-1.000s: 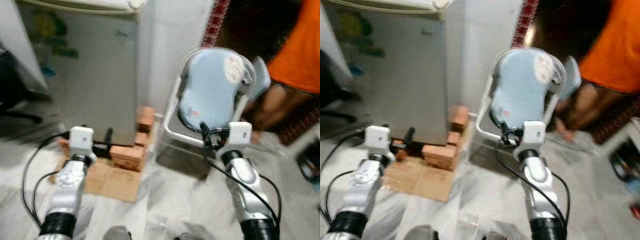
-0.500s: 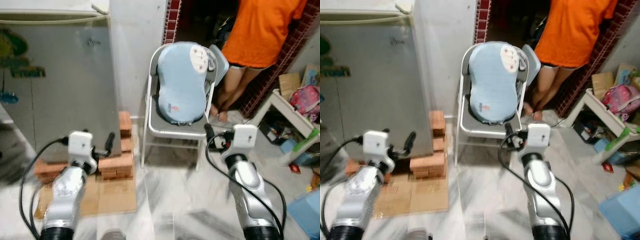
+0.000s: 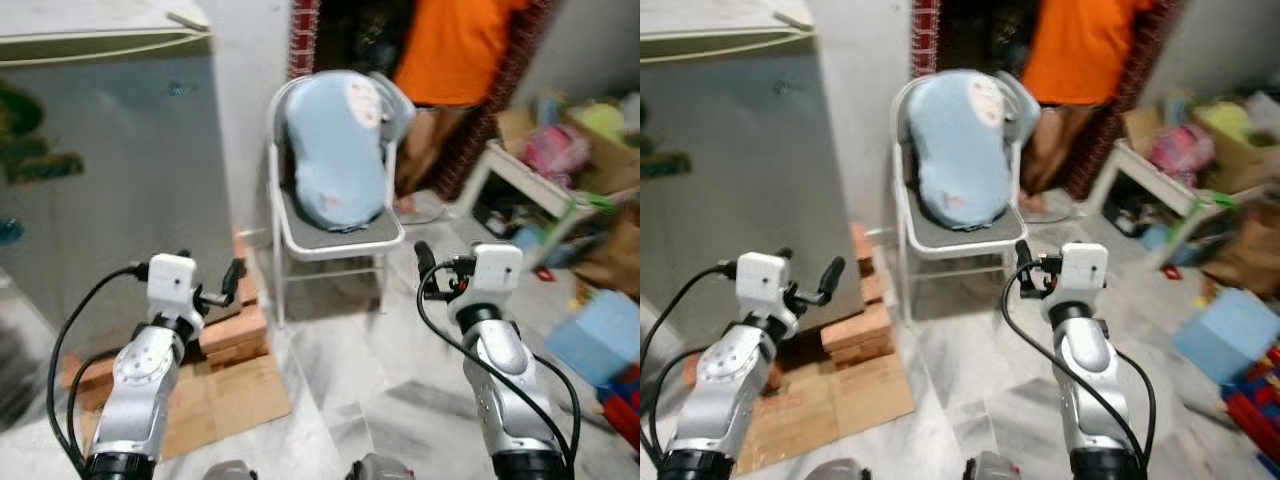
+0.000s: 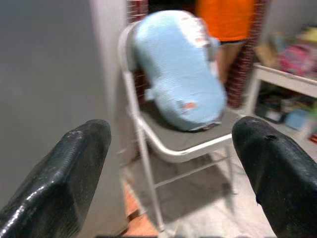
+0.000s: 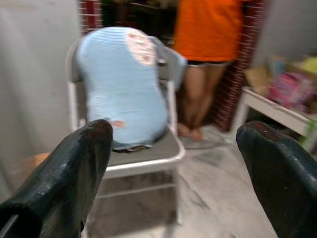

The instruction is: Restocking fridge

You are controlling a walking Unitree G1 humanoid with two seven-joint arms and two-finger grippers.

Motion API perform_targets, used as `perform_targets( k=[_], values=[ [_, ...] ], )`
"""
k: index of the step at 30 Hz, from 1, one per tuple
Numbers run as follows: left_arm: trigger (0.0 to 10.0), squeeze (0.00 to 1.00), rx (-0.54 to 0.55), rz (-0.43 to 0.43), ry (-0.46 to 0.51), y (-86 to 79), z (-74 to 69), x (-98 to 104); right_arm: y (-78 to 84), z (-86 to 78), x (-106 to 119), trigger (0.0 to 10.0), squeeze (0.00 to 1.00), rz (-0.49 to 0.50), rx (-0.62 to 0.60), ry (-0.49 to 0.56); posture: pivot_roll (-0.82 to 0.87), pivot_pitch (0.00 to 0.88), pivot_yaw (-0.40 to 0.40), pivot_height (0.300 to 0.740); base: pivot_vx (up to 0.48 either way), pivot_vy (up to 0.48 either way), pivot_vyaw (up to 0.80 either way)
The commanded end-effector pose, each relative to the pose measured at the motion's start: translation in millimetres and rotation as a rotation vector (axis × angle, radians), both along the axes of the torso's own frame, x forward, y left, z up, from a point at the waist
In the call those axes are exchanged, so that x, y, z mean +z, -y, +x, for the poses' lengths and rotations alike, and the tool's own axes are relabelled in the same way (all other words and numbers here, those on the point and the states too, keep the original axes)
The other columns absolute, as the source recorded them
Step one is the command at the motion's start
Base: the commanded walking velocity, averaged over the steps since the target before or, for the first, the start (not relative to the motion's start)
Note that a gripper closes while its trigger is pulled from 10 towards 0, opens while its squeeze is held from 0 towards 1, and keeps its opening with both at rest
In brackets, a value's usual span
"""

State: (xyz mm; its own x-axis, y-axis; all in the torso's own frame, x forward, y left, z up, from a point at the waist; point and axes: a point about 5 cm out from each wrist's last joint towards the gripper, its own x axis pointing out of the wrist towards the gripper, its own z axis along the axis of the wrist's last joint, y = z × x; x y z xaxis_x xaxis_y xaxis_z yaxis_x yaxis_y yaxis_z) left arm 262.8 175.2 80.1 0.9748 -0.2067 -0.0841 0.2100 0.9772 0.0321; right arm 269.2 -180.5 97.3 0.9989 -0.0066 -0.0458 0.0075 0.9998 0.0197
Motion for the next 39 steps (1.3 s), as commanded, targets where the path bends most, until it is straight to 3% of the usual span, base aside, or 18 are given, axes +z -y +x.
perform_targets(
  k=[1,14,39],
  values=[
    [10.0,0.0,-0.036,-0.008,-0.005,9.6,0.8,1.5,7.1,-0.1,1.6,10.0,0.0,-0.008,-0.026,-0.003,0.08,0.0,-0.048,0.74,0.0,0.48,-0.8],
    [10.0,0.0,-0.074,0.022,-0.017,12.9,-1.3,1.8,7.6,-0.8,1.5,10.0,0.0,-0.005,-0.031,-0.008,0.07,0.0,-0.046,0.74,0.0,0.449,-0.8],
    [10.0,0.0,-0.072,0.005,-0.07,16.4,-6.7,-3.9,6.6,5.7,1.7,10.0,0.0,-0.001,-0.008,-0.026,0.09,0.0,-0.075,0.74,-0.069,0.0,-0.8]
  ],
)
